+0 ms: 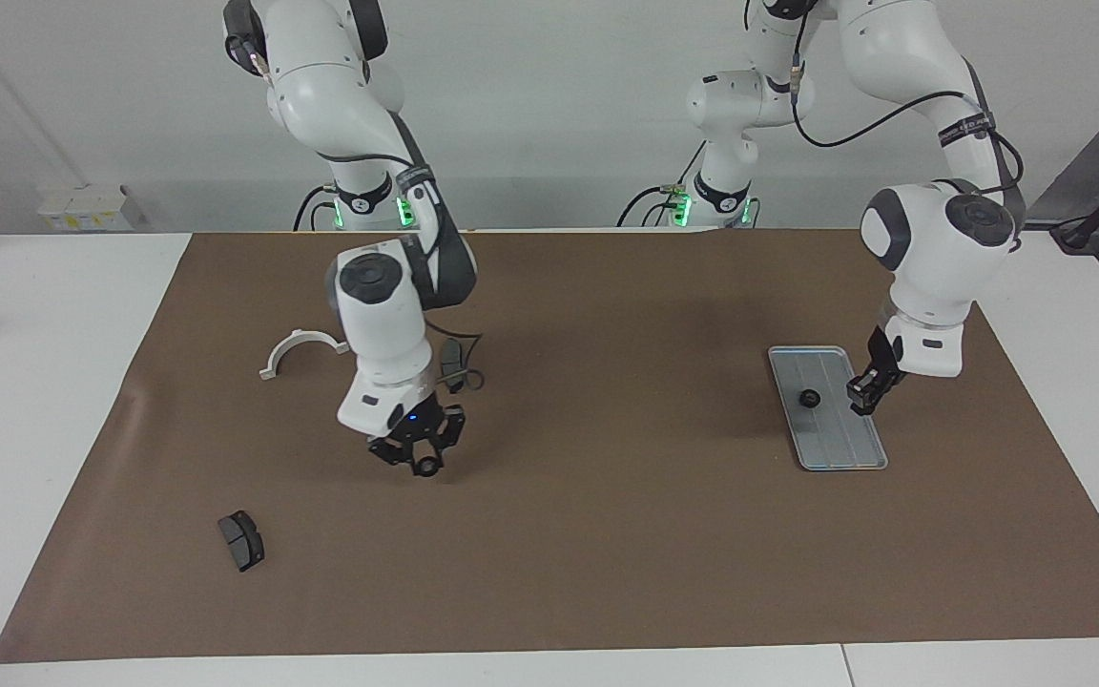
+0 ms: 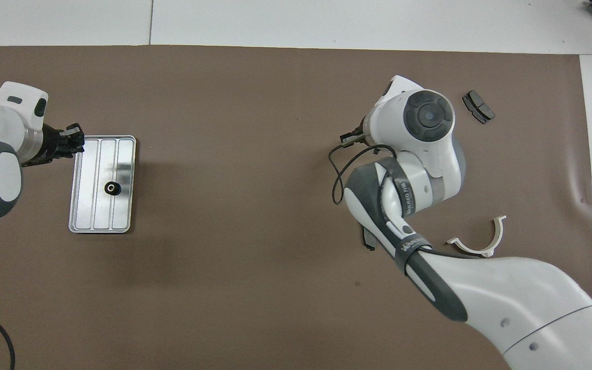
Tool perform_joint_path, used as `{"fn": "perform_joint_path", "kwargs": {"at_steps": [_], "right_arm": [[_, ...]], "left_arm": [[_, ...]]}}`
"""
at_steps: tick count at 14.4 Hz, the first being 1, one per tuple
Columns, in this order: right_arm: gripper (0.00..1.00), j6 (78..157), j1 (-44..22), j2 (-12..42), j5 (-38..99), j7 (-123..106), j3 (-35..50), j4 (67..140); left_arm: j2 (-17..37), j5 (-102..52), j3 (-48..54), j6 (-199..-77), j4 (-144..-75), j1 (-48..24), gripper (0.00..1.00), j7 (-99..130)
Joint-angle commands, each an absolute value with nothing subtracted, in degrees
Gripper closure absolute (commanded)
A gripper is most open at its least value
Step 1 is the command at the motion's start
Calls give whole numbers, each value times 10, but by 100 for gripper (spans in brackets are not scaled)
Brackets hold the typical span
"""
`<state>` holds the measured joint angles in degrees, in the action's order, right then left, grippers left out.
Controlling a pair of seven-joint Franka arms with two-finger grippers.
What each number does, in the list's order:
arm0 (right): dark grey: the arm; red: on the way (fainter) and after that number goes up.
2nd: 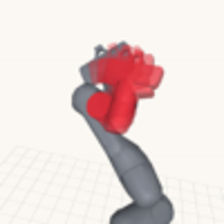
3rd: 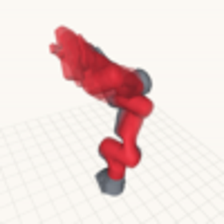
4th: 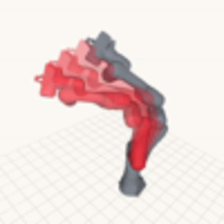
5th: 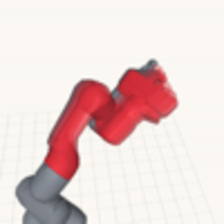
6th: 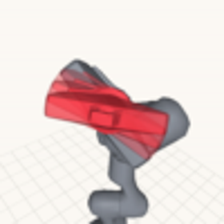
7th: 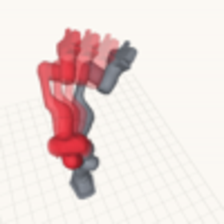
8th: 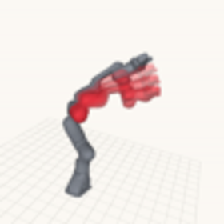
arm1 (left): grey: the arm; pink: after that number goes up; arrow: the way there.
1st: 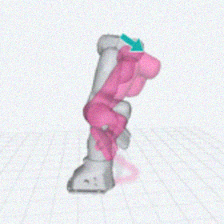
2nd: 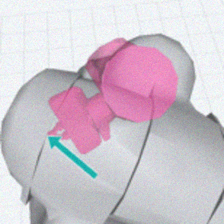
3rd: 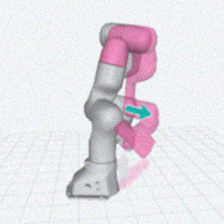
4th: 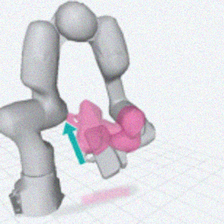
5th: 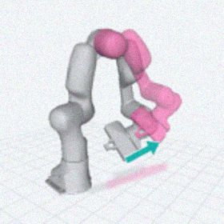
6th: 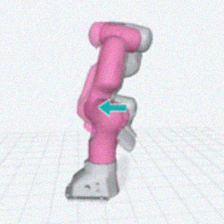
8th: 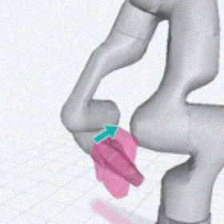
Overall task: Pick bearing gear from pile to tray
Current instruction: 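Set the third bearing down at center with the right gripper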
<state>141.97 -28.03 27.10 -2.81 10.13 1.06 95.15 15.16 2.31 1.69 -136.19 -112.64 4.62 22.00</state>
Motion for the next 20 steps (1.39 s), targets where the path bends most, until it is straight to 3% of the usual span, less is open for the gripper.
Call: {"fn": "perform_joint_path", "kwargs": {"at_steps": [1, 4, 5, 6, 7, 8, 10, 11, 14, 17, 20], "right_arm": [[85, 1469, -305, 286, -24, 111, 18, 948], [84, 1545, -361, 318, -30, 116, 17, 947], [82, 1554, -370, 327, -31, 116, 17, 947], [71, 1555, -383, 334, -30, 117, 17, 946], [66, 1555, -390, 336, -30, 120, 17, 944], [56, 1555, -392, 336, -30, 124, 17, 943], [7, 1554, -393, 336, -29, 138, 17, 943], [0, 1554, -392, 336, -27, 141, 17, 942], [0, 1533, -369, 337, -19, 151, 13, 913], [0, 1410, -300, 319, -22, 148, 19, 861], [0, 1303, -238, 262, -1, 147, 27, 849]], "left_arm": [[170, 16, 22, -1421, -1154, 41, 100, 209], [176, 16, 22, -1435, -1172, 40, 100, 202], [175, 15, 21, -1437, -1176, 40, 90, 201], [174, 16, 21, -1435, -1177, 40, 38, 200], [174, 16, 21, -1426, -1170, 39, 0, 201], [164, 16, 22, -1409, -1166, 37, 0, 203], [137, 16, 27, -1328, -1128, 37, 0, 203], [134, 16, 34, -1298, -1101, 34, 0, 210], [141, 16, 43, -1292, -1066, -9, 0, 268], [142, 15, 42, -1314, -1074, -78, 0, 350], [178, 23, 40, -1338, -1070, -147, 0, 430]]}}
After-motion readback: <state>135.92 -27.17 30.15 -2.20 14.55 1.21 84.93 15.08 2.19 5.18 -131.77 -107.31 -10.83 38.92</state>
